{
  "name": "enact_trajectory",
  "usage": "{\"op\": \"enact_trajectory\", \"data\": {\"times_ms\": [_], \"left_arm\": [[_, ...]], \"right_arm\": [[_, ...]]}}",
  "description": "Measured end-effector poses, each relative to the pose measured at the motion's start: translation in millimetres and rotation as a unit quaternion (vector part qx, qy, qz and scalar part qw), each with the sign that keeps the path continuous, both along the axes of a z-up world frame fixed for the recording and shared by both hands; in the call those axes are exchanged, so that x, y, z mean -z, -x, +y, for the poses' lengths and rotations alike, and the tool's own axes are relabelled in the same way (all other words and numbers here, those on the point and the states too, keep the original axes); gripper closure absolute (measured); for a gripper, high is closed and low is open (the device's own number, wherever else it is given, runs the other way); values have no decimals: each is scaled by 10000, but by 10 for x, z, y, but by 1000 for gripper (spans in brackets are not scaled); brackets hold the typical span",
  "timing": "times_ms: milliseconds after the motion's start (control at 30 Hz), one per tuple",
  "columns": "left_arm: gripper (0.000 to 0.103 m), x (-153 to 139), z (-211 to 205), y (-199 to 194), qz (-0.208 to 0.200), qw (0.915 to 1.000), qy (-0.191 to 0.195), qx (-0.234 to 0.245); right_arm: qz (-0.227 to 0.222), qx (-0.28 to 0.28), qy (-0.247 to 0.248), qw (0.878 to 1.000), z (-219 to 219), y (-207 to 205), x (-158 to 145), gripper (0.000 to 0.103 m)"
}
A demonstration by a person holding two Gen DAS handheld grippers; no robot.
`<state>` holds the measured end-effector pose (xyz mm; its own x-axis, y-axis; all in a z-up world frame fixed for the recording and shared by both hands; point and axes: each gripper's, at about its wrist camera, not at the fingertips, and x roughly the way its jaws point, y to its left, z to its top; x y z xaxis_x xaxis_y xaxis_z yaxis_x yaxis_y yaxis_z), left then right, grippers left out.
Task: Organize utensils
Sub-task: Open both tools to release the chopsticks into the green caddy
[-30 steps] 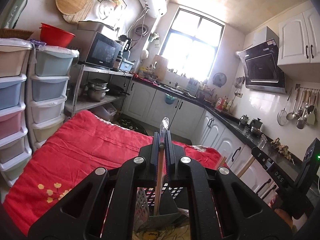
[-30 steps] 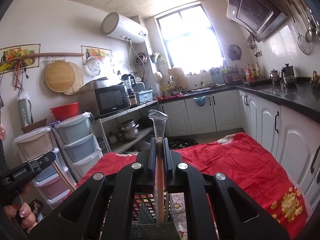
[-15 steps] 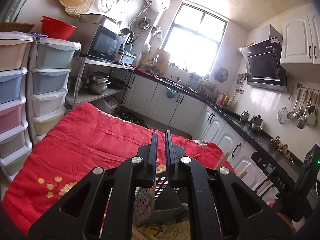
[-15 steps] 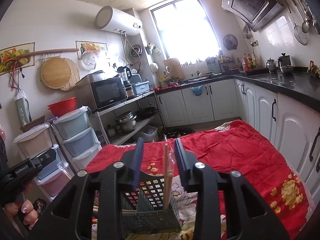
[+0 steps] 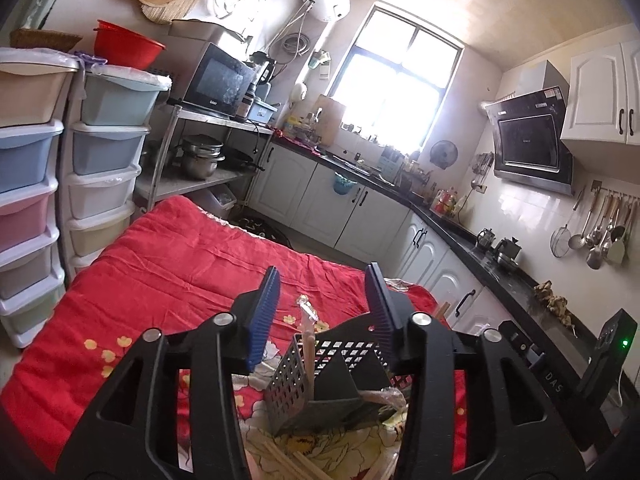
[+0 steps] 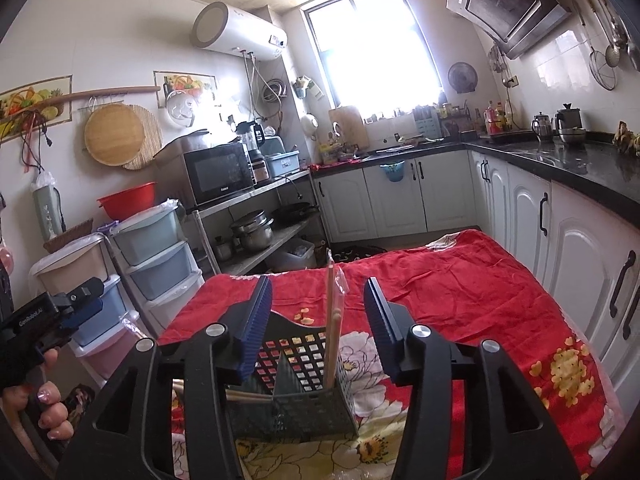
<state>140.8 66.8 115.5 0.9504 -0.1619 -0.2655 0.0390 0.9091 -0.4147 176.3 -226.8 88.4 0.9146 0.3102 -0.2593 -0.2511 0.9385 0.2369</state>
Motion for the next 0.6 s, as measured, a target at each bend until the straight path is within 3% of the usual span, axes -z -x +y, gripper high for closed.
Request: {"op": "enact_trajectory", "data": {"times_ms": [367,600], "left_arm": [[23,59,12,123,179,9998,-7,104],[11,119,24,203,250,9996,-6,99]], "right_arm": [[96,-63,-8,9999,-31,138,19,49],[137,-105,5,9999,-27,220,25,48]]}}
